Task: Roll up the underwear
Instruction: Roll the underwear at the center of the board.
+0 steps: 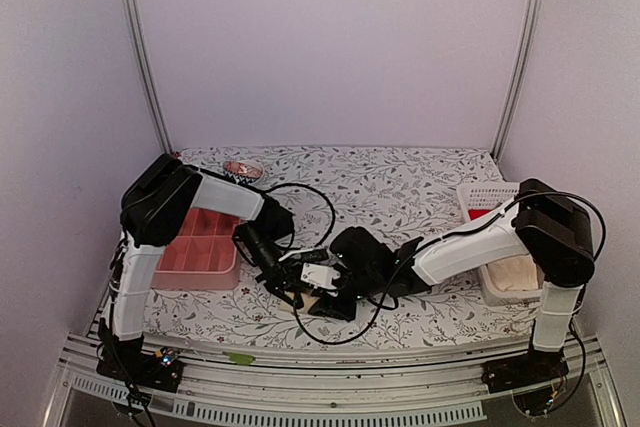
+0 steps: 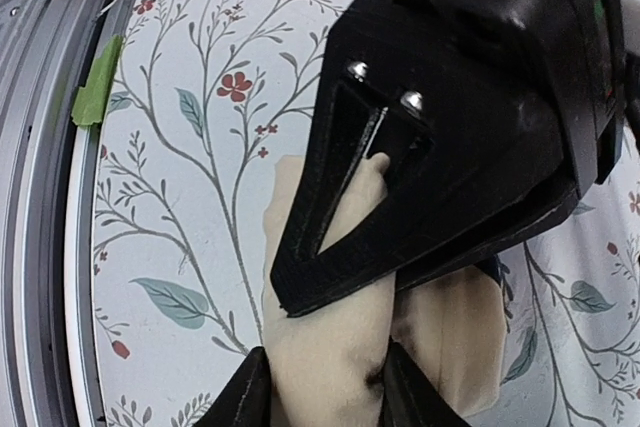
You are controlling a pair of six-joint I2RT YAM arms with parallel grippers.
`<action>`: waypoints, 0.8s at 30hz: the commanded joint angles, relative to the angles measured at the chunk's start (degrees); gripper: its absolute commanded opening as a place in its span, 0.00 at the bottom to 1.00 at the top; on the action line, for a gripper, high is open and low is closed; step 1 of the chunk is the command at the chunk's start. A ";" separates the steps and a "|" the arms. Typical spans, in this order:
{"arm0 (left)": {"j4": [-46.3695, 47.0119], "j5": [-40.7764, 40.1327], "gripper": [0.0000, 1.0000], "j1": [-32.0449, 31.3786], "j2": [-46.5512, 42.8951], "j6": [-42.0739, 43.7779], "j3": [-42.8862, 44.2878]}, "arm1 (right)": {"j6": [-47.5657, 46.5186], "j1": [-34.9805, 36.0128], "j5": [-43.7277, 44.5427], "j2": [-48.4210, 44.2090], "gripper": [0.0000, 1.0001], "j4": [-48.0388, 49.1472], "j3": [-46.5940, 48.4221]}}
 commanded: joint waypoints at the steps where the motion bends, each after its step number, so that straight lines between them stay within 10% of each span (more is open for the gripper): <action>1: -0.17 -5.26 0.05 0.00 2.67 0.23 -0.24 | -1.97 1.24 2.14 3.76 0.28 -1.28 2.43; 4: 0.10 -5.22 0.09 0.10 2.11 0.50 -0.33 | -1.80 1.23 2.89 4.86 0.00 -2.46 3.18; 15: 12.16 -4.89 0.55 4.95 -12.97 -7.22 -0.88 | 13.07 -4.67 -16.36 3.93 0.00 -11.19 5.25; 24: 44.90 -18.29 0.63 9.45 -40.50 -21.59 -24.36 | 29.64 -14.67 -42.20 13.49 0.00 -9.22 8.43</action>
